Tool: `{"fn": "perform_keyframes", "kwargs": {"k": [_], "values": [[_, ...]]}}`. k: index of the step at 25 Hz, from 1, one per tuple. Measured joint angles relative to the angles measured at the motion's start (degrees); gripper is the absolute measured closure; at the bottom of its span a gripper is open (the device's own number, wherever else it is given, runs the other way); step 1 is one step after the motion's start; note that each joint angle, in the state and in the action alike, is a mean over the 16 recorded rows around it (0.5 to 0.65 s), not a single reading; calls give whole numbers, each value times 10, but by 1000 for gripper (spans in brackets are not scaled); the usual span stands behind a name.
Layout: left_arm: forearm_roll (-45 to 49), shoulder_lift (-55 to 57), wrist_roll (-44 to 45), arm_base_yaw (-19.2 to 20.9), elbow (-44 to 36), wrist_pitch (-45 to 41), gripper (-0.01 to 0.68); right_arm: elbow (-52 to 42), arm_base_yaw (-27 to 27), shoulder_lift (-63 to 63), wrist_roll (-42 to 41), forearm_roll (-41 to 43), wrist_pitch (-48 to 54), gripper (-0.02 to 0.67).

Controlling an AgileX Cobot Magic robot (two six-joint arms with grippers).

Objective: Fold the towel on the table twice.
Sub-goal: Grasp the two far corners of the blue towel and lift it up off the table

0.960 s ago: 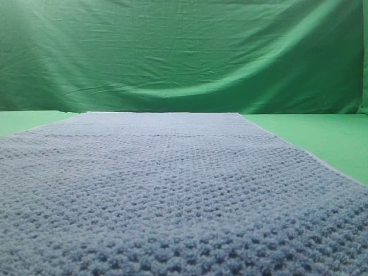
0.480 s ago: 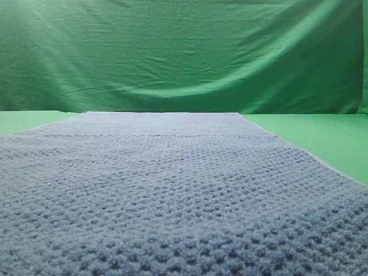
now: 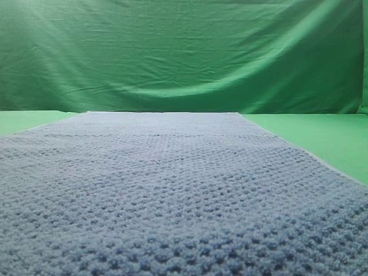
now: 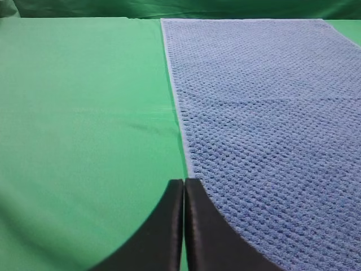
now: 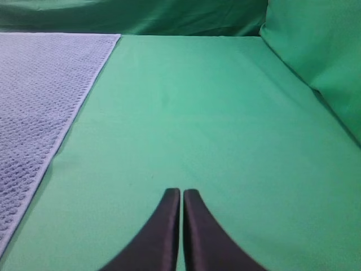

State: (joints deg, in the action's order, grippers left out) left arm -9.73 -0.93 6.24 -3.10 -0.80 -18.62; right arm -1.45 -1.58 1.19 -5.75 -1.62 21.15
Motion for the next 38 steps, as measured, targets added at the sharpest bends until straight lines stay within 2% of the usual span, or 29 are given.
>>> {"fn": "perform_keyframes", "kwargs": {"k": [5,15,19,24,33,38], "values": [[0,0,0,0,0,67,673,-1,0,0,0,0,-81,649],[2,0,-4,0,-1,304,673,-2,0,0,3,-1,-322,649],[8,0,-21,0,8,343,673,7,0,0,13,-1,-352,649],[20,12,-43,0,55,286,673,53,0,-10,21,-1,-273,649],[35,94,-70,-6,207,48,673,195,-9,-98,11,0,-16,649],[33,148,-71,-22,269,-35,673,252,-26,-164,-5,0,75,649]]}}
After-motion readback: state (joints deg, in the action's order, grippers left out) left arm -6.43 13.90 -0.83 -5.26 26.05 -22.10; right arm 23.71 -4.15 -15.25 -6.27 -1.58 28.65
